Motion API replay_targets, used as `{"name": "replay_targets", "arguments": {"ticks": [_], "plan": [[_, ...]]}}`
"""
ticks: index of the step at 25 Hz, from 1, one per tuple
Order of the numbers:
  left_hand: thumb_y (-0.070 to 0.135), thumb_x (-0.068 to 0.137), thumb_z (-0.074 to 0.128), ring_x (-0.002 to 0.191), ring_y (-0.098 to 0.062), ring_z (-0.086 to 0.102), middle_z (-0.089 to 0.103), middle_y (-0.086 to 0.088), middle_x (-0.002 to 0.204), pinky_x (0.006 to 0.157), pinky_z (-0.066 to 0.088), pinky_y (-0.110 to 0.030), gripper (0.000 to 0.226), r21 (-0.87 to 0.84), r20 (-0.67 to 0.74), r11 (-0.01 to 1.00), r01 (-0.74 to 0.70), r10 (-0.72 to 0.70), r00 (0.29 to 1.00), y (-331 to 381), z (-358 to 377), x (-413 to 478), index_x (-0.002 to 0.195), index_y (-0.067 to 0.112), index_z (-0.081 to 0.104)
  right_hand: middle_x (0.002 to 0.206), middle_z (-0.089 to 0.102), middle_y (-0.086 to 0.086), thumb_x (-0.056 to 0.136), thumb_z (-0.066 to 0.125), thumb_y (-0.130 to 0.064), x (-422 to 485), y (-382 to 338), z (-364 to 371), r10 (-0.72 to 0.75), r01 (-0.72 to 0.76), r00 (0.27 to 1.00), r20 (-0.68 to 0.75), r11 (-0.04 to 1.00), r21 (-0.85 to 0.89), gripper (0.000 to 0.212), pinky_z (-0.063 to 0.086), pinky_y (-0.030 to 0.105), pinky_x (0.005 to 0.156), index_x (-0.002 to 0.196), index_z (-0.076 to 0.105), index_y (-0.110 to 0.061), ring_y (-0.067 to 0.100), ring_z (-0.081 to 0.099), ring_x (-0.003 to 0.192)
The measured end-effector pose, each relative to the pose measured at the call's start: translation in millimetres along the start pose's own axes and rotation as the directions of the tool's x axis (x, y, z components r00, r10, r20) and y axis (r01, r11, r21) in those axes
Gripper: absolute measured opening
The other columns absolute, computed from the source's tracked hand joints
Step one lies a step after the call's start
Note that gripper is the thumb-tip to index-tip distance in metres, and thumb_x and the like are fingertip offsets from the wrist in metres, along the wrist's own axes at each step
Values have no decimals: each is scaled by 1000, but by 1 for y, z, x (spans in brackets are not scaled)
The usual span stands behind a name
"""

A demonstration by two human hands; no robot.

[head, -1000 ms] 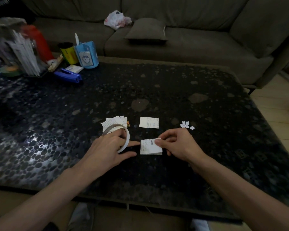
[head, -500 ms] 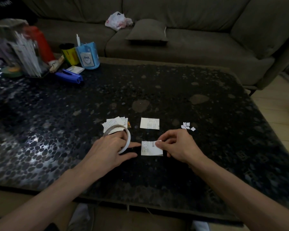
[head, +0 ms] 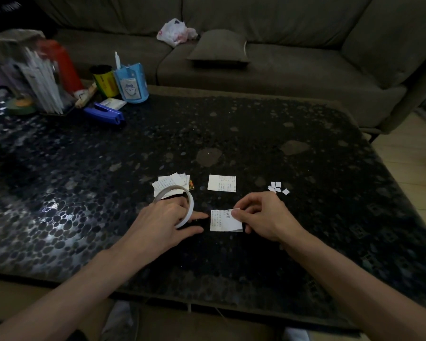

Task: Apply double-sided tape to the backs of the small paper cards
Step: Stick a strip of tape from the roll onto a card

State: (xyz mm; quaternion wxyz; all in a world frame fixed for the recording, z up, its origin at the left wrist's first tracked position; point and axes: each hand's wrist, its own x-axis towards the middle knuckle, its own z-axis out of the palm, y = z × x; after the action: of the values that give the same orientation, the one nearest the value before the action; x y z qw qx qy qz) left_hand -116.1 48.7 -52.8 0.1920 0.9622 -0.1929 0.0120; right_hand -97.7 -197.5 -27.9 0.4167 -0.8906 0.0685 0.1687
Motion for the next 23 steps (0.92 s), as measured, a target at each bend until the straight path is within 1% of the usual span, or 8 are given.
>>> {"name": "replay_targets", "arguments": {"ticks": [2,6,11,13,17,19,21,23], "plan": [[58,92,66,108,-3,60,65,19,116,77,52,-26,33,-2,1,1000,1,-1,1000,0,0,0,124,52,70,71,74,-4,95,76,-28,1,1,-1,9,-9,1000,21,999,34,3,46,14,53,96,73,-27,-3,66,53],[58,91,67,107,-5,62,65,18,116,78,51,-27,33,-4,0,1000,2,-2,1000,0,1,1,124,52,70,62,72,0,97,75,-27,4,8,-2,8,-15,999,44,990,141,4,45,20,59,97,75,-23,-2,62,50],[57,90,69,109,-5,61,65,19,116,80,52,-28,34,-1,-10,1000,2,-2,1000,0,1,2,124,54,69,55,67,-2,98,74,-21,4,9,-5,26,-39,998,57,970,241,4,43,14,48,98,75,-17,-1,57,46],[58,89,69,110,-5,61,66,18,116,80,51,-28,35,2,-11,1000,-4,4,1000,0,0,2,124,54,69,56,68,-2,99,72,-22,3,7,-5,26,-39,998,60,975,220,4,44,14,49,98,74,-18,-2,58,46],[59,90,68,113,-5,60,65,18,120,83,53,-28,37,10,-5,1000,-12,12,1000,1,-1,2,127,54,67,64,71,-2,100,70,-26,1,4,-2,9,-13,999,45,996,91,4,45,21,61,99,72,-23,-3,61,48],[60,91,65,112,-3,58,61,21,120,82,54,-27,38,18,11,999,-28,28,1000,4,-1,2,129,55,65,66,72,-3,100,70,-27,0,2,-1,-9,8,1000,22,999,37,2,44,17,58,99,70,-25,-4,62,48],[58,93,62,111,-1,54,50,26,118,81,53,-27,38,20,50,998,-58,57,997,7,-1,1,131,57,61,70,72,-3,100,70,-28,-2,0,0,-28,28,1000,6,1000,-10,3,43,12,51,98,69,-27,-5,63,48],[57,96,59,114,-1,50,45,26,121,83,54,-28,38,23,88,996,-86,83,993,9,-1,2,134,58,58,76,72,-4,100,70,-28,-2,-1,2,-33,33,999,-3,999,-36,3,43,11,50,98,67,-28,-4,64,50]]}}
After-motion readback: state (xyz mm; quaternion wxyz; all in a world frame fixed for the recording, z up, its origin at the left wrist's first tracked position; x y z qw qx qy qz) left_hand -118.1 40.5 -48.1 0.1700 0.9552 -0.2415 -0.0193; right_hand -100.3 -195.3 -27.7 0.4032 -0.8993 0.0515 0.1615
